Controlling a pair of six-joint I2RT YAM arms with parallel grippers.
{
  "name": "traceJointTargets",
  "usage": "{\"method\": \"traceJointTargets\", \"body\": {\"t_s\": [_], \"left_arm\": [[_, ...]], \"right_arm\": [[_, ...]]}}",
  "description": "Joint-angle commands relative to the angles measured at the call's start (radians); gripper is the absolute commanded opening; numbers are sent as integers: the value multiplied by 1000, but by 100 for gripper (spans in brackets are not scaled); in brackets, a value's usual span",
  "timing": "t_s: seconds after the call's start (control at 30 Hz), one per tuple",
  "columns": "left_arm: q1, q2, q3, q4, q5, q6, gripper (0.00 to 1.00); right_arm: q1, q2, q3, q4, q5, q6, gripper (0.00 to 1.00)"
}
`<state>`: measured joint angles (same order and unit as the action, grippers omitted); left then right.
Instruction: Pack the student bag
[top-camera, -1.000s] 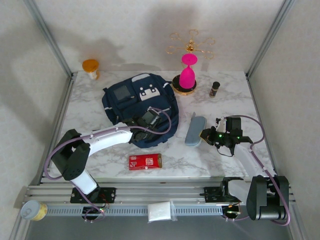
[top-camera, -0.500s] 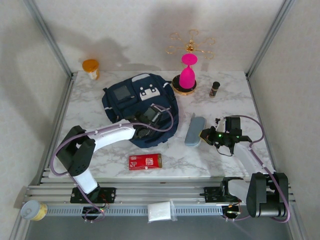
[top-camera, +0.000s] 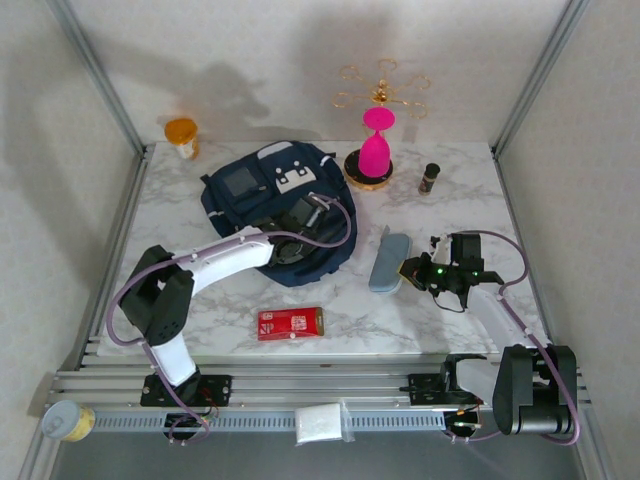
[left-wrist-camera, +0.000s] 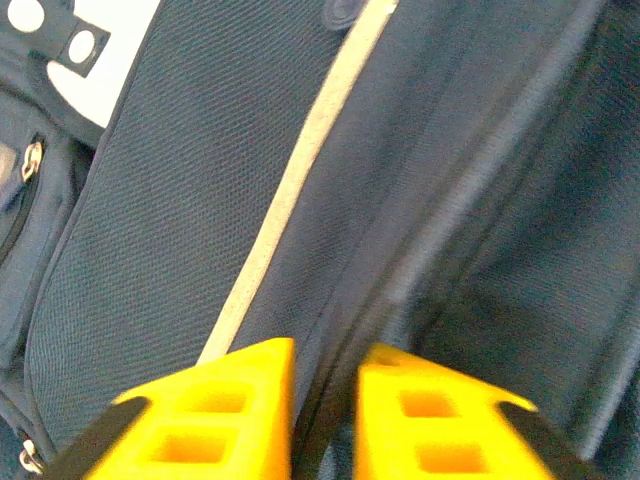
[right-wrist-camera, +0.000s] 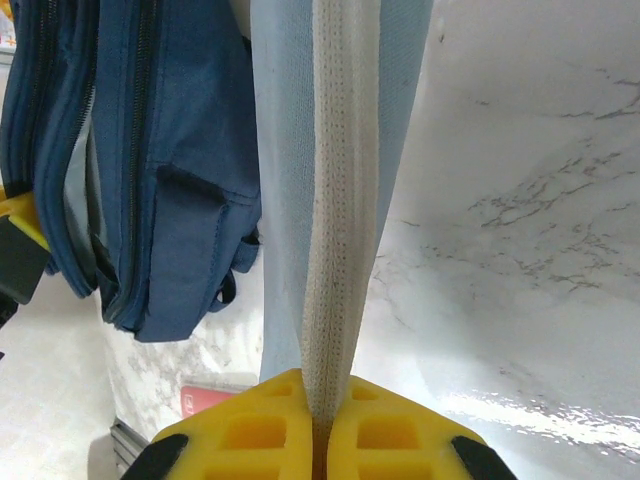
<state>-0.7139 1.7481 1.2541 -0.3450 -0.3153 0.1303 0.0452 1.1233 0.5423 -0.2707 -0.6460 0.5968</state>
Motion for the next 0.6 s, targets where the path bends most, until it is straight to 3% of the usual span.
{"method": "traceJointTargets", "body": {"t_s": [0.0, 0.13, 0.37, 0.57], "left_arm": [[30, -7, 54, -2, 10, 15, 13], [33, -20, 97, -27, 32, 19, 0], [28, -55, 217, -99, 49, -76, 0], [9, -77, 326, -164, 20, -218, 0]], "right_arm": [[-4, -4, 45, -16, -23, -17, 7], [-5, -4, 62, -26, -36, -27, 8], [19, -2, 111, -35, -96, -21, 8], [163, 38, 177, 120, -53, 155, 8]]}}
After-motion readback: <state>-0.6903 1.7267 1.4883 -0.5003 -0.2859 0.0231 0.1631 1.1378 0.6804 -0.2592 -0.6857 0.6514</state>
